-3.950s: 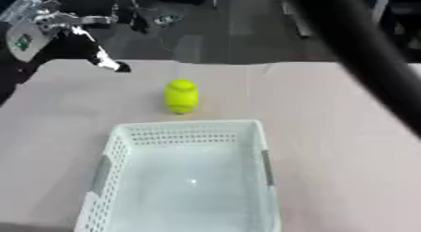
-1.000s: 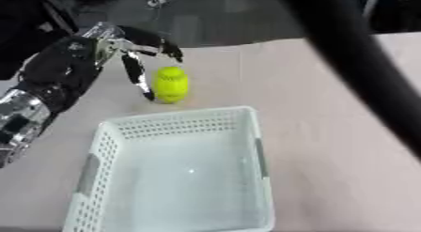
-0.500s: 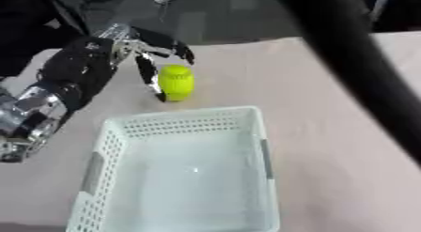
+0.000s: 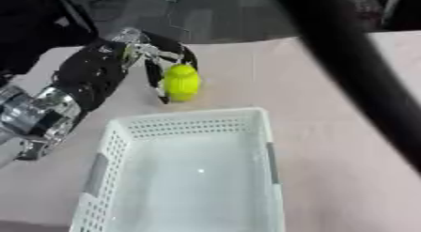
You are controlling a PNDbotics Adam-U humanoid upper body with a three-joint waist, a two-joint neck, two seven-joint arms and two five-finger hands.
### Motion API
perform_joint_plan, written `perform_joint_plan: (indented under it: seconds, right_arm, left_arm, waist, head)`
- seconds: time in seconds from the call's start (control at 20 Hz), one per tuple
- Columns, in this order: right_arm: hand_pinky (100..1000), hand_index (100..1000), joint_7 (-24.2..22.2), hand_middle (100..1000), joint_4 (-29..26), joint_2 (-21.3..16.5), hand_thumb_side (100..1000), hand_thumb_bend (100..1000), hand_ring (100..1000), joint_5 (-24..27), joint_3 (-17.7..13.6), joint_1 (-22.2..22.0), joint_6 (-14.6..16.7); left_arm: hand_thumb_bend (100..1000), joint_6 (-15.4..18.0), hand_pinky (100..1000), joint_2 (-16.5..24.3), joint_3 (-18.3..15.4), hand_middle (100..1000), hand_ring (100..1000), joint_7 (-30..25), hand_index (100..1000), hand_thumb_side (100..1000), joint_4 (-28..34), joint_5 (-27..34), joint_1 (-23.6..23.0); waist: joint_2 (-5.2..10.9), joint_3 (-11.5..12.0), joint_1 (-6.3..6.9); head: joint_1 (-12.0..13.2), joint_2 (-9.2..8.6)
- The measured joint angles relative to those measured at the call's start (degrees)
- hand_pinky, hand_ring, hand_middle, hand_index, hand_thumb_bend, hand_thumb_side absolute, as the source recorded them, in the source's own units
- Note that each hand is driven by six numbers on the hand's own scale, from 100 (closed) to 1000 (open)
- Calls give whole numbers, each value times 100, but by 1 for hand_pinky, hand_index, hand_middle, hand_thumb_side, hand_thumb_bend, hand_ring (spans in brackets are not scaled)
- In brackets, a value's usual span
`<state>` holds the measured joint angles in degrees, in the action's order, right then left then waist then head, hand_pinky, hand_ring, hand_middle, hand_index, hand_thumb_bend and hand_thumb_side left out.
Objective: Pick up objects on the table and place them in the box.
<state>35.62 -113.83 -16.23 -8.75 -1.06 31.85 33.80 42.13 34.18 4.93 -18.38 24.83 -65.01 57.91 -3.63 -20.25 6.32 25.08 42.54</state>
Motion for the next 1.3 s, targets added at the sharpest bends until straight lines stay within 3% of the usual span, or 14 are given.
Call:
perform_joint_plan:
  seconds: [0.05, 0.1, 0.15, 0.3, 0.45, 0.6, 1.3]
  right_arm:
    - [322, 592, -9, 479, 0, 0, 974, 100, 453, 13, 0, 0, 5]
    - [321, 591, -17, 477, 0, 0, 974, 100, 451, 19, 0, 0, 8]
    - [321, 591, -25, 476, 0, 0, 974, 100, 450, 20, -1, 0, 13]
    - [321, 590, -34, 475, 0, 0, 973, 100, 448, 24, -2, -4, 11]
    - [319, 590, -34, 474, 0, -3, 973, 100, 448, 24, -4, -11, 11]
    - [318, 590, -33, 473, 0, -9, 971, 100, 448, 23, -6, -57, 10]
    - [317, 588, 10, 473, 0, -225, 967, 100, 448, -71, -74, -320, -32]
  left_arm:
    - [145, -37, 100, 0, -26, 509, 281, 11, 656, 270, -46, 105, 0]
    - [100, -72, 100, 0, -34, 404, 115, 4, 545, 506, -92, 222, 0]
    - [100, -104, 100, 0, -37, 362, 100, -11, 521, 560, -133, 342, -1]
    - [100, -181, 100, 0, -37, 269, 100, -86, 478, 582, -175, 677, -20]
    - [100, -203, 100, 3, -27, 242, 100, -212, 476, 574, -158, 947, -45]
    - [100, -242, 100, 40, -25, 237, 100, -300, 473, 510, -73, 1172, -45]
    - [100, -270, 100, 456, 167, 203, 100, -519, 460, 530, 626, 2252, 57]
  waist:
    - [0, 2, -1]
    - [0, 7, -3]
    - [0, 13, -7]
    - [1, 28, -22]
    - [7, 69, -39]
    - [46, 109, -59]
    - [292, 425, -77]
  head:
    - [14, 0]
    - [15, 0]
    - [16, 0]
    - [22, 0]
    - [23, 1]
    - [23, 4]
    - [-119, 0]
